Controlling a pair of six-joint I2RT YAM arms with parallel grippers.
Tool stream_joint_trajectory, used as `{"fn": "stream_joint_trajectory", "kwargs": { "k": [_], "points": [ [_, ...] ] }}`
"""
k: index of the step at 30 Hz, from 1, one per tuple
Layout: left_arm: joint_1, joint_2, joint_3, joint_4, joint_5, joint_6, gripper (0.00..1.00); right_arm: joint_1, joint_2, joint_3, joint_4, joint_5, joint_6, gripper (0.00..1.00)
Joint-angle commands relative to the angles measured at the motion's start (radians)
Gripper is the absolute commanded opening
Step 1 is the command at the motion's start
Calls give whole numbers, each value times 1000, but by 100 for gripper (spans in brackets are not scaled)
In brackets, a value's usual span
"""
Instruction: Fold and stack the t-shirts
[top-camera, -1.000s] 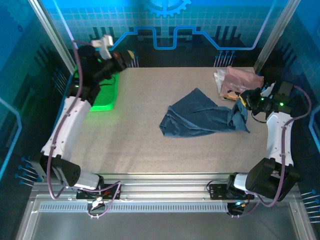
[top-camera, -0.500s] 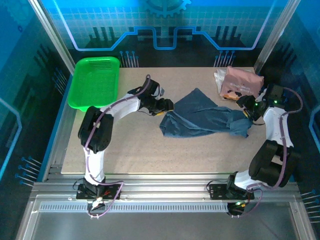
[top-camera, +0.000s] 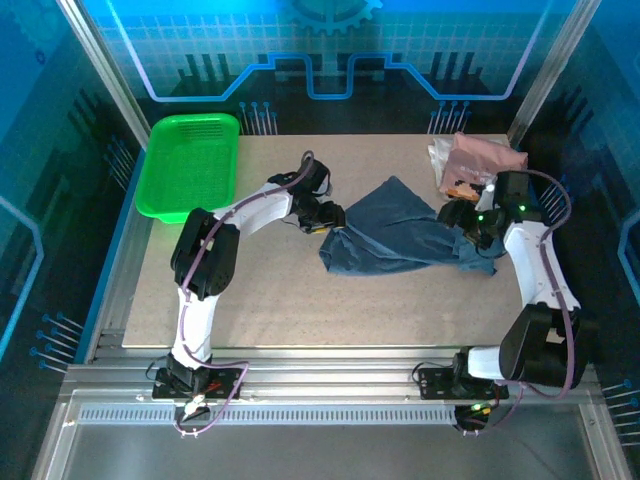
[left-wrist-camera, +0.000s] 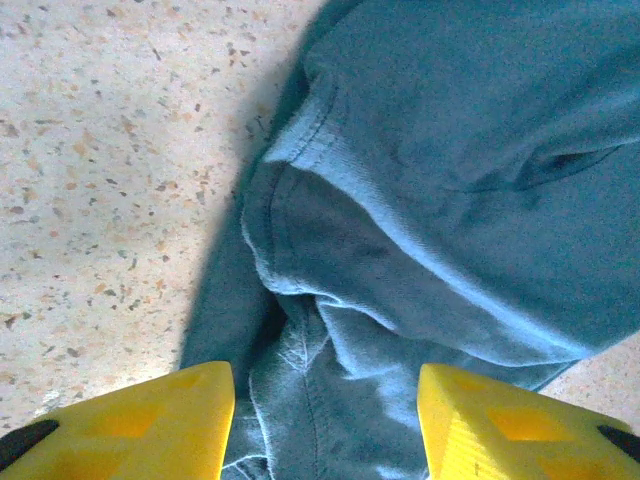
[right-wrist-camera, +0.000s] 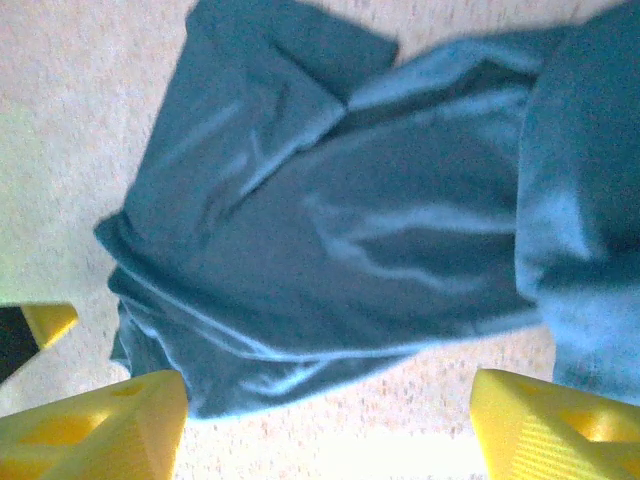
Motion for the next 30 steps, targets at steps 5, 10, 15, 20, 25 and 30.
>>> {"fn": "stream_joint_trajectory", "kwargs": {
  "k": [5, 10, 15, 20, 25, 30],
  "points": [
    [-48, 69, 89, -141, -35, 63, 44, 11, -42, -115, -46, 47, -23, 76],
    [-52, 68, 47, -133, -38, 56, 40, -19, -50, -144, -38, 72, -29, 76],
    [-61, 87, 48, -124, -42, 61, 37, -47, -12, -177, -16, 139, -31, 75],
    [-66, 112, 42, -125, -49, 81, 30, -53, 53, -161, -6, 264, -28, 74],
    [-69, 117, 38, -110, -48, 92, 15, -40, 139, -135, 25, 343, -52, 73],
    [-67, 124, 31, -90, -31, 103, 0, -27, 287, -102, 73, 376, -25, 66]
  ]
}}
